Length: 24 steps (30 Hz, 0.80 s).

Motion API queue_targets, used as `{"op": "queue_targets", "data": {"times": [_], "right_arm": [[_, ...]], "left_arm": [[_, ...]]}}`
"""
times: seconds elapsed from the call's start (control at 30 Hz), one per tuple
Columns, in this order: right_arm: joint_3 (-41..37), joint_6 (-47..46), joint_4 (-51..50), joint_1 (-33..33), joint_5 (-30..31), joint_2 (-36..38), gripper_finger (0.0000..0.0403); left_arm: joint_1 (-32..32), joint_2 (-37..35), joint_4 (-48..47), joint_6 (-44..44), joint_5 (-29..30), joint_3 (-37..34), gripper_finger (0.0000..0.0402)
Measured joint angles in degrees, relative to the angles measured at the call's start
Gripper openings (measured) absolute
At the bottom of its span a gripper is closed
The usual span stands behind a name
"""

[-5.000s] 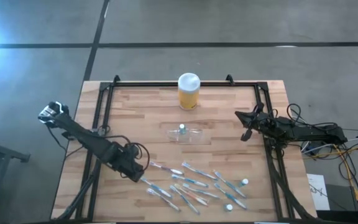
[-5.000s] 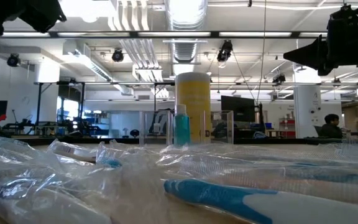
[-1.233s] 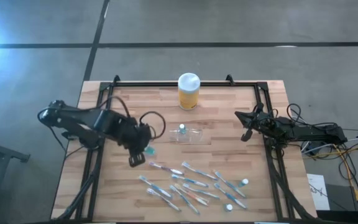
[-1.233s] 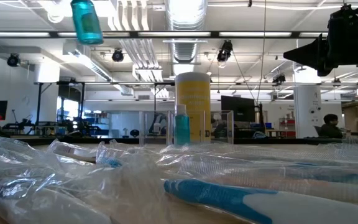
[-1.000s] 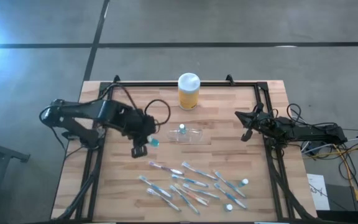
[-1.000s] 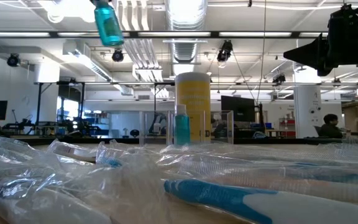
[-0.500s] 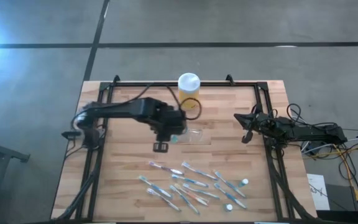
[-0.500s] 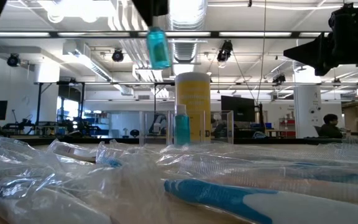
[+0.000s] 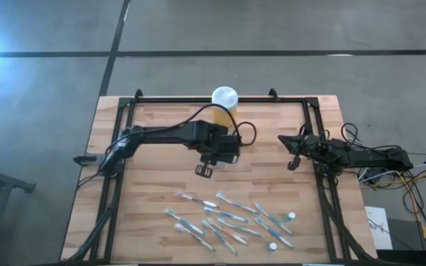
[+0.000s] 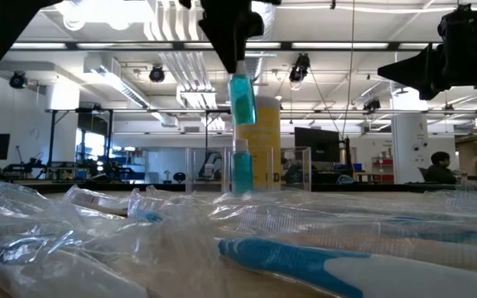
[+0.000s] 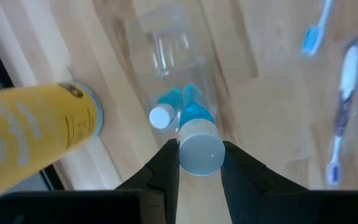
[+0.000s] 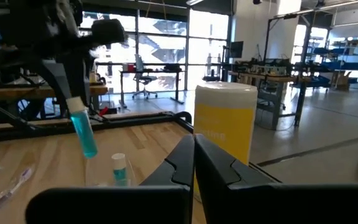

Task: Pick & Place toothbrushing station
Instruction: Put the mouthwash bottle into the transparent organizer

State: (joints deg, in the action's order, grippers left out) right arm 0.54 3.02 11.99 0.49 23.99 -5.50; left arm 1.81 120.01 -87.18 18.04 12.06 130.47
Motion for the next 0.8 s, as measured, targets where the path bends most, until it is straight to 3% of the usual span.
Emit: {"op": "queue_targets", "data": {"times": [0.43, 0.8], "right_arm": [[0.0, 0.4, 0.5, 0.0, 0.0, 0.0, 0.0008], [0.0, 0.4, 0.5, 0.0, 0.0, 0.0, 0.0008]], "left_arm": [[-2.6, 0.0, 3.2, 1.8, 0.2, -4.9, 0.0095], [-2.9, 0.0, 5.9, 2.6, -3.6, -5.2, 0.0095]]}}
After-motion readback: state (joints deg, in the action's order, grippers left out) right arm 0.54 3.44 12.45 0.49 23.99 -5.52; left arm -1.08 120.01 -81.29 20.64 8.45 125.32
